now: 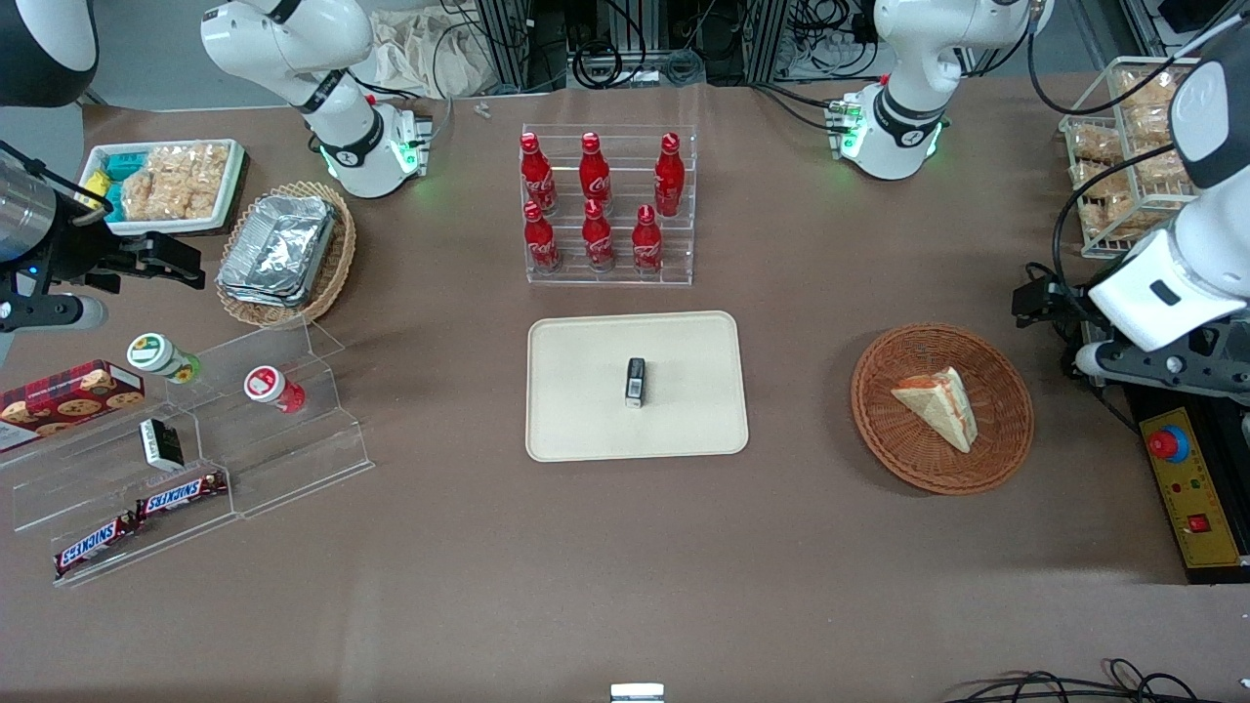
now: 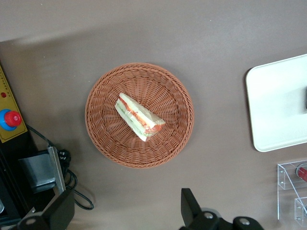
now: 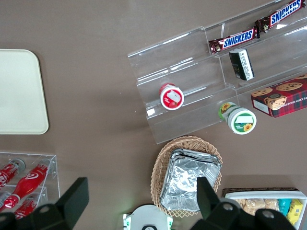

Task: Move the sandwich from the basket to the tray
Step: 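Move the left gripper over the sandwich in the wicker basket, then lower the left gripper and close it on the triangular sandwich, then lift the sandwich and carry it with the left gripper over the tray, then lower the sandwich onto the tray beside the black box and release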

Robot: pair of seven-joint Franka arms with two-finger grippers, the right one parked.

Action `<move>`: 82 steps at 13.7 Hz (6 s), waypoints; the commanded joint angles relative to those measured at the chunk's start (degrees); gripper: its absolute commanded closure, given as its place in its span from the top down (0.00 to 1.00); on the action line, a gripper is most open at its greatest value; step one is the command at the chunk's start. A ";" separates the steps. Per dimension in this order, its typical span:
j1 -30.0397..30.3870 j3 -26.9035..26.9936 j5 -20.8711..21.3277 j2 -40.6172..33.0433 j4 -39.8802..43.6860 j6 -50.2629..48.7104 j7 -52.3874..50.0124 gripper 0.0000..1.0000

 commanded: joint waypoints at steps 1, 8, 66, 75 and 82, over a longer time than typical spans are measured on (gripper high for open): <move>-0.84 0.75 -0.77 0.84 1.81 -1.82 0.39 1.00; -2.34 0.92 0.90 1.29 -9.31 9.22 -12.39 1.00; -24.31 -7.69 0.55 31.24 -2.51 24.38 -36.08 0.14; -21.78 -7.25 0.55 22.75 -0.93 21.32 -36.35 1.00; -9.56 -7.25 -1.91 7.62 -0.74 10.42 -33.81 1.00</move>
